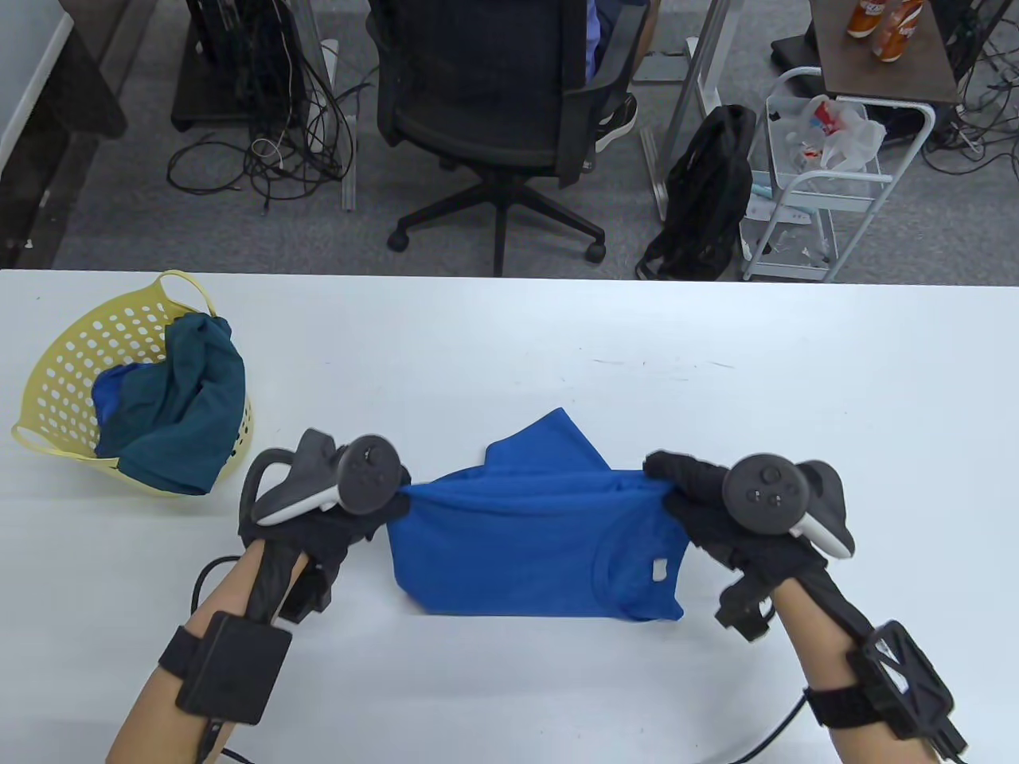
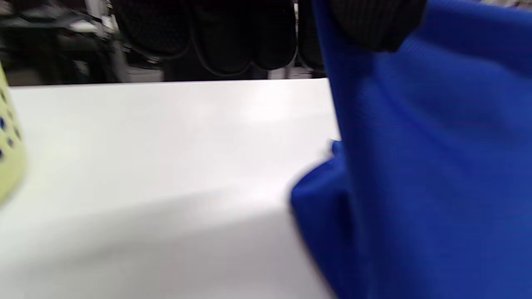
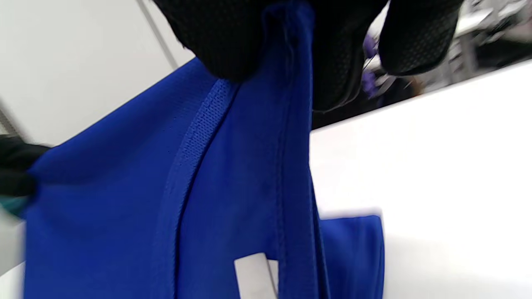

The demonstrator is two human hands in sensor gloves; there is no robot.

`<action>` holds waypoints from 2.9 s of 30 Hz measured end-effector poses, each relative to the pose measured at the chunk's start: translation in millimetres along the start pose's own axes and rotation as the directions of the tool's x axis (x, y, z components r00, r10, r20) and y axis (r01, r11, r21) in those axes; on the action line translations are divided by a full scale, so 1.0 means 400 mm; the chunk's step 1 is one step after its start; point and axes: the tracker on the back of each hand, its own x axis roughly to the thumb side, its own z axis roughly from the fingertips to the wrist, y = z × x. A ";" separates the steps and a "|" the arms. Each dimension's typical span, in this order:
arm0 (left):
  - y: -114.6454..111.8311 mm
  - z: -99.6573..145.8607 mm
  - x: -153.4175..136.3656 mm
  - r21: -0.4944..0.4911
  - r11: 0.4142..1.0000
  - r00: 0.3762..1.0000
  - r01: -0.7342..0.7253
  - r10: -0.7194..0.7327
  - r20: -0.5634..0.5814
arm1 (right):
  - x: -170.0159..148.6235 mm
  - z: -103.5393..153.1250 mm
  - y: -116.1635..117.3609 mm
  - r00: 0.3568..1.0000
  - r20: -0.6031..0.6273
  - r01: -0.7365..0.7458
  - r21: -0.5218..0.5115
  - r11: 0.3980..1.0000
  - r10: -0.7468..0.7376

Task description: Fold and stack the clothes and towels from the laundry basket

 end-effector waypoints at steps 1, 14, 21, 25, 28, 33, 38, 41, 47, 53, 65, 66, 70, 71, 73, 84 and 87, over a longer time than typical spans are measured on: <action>0.005 -0.049 -0.002 -0.030 0.999 0.996 0.016 -0.019 -0.084 | -0.005 -0.030 0.005 0.998 -0.067 -0.019 -0.034 0.999 0.016; -0.152 -0.411 0.255 -0.148 0.988 0.998 -0.044 0.036 -0.051 | -0.037 0.054 0.311 0.718 -0.617 -0.044 0.422 0.905 0.322; -0.191 -0.453 0.337 -0.284 0.956 0.992 0.078 -0.104 -0.076 | -0.053 0.071 0.318 0.684 -0.729 0.095 0.101 0.990 0.009; -0.197 -0.422 0.317 -0.250 0.968 0.998 0.022 -0.037 -0.058 | -0.066 0.065 0.270 0.718 -0.692 0.203 0.108 0.973 -0.073; -0.189 -0.394 0.286 -0.241 0.967 0.997 -0.080 0.079 -0.016 | -0.086 0.066 0.221 0.685 -0.658 0.433 0.023 0.901 -0.313; -0.186 -0.375 0.251 -0.279 0.919 0.960 -0.279 0.271 -0.068 | -0.132 0.091 0.209 0.373 -0.488 0.729 -0.371 0.575 -0.789; -0.206 -0.365 0.233 -0.174 0.938 0.953 -0.301 0.290 -0.087 | -0.100 0.099 0.262 0.509 -0.560 0.426 -0.496 0.756 -0.654; -0.206 -0.359 0.231 -0.183 0.926 0.944 -0.331 0.320 -0.085 | -0.071 0.062 0.302 0.658 -0.746 0.123 -0.024 0.992 -0.099; -0.211 -0.355 0.208 -0.218 0.901 0.925 -0.374 0.380 -0.017 | -0.025 0.012 0.373 0.706 -0.692 0.057 -0.154 0.986 -0.149; -0.221 -0.357 0.186 -0.273 0.860 0.894 -0.431 0.448 -0.001 | -0.013 0.012 0.308 0.770 -0.556 0.170 -0.292 0.941 -0.312; -0.219 -0.356 0.185 -0.408 0.833 0.905 -0.374 0.425 0.037 | -0.011 -0.017 0.367 0.893 -0.322 0.324 -0.026 0.946 -0.315; -0.215 -0.352 0.187 -0.422 0.836 0.913 -0.351 0.405 0.043 | -0.007 -0.022 0.371 0.917 -0.317 0.258 0.003 0.966 -0.243; -0.216 -0.337 0.197 -0.415 0.864 0.938 -0.287 0.341 0.060 | 0.012 -0.037 0.352 0.944 -0.309 0.150 0.081 0.985 -0.118; -0.221 -0.331 0.208 -0.371 0.881 0.939 -0.293 0.339 0.064 | 0.017 -0.041 0.336 0.949 -0.306 0.106 0.100 0.989 -0.071; -0.234 -0.317 0.251 -0.318 0.895 0.928 -0.313 0.360 0.101 | 0.021 -0.043 0.301 0.937 -0.347 0.016 0.154 0.988 0.039; -0.203 -0.151 0.415 -0.185 0.960 0.876 -0.209 0.268 0.402 | -0.249 0.070 0.045 0.308 -0.652 -0.411 0.566 0.715 0.693; -0.184 -0.115 0.337 -0.130 0.962 0.891 -0.239 0.271 0.364 | -0.178 0.054 0.038 0.443 -0.622 -0.467 0.455 0.758 0.646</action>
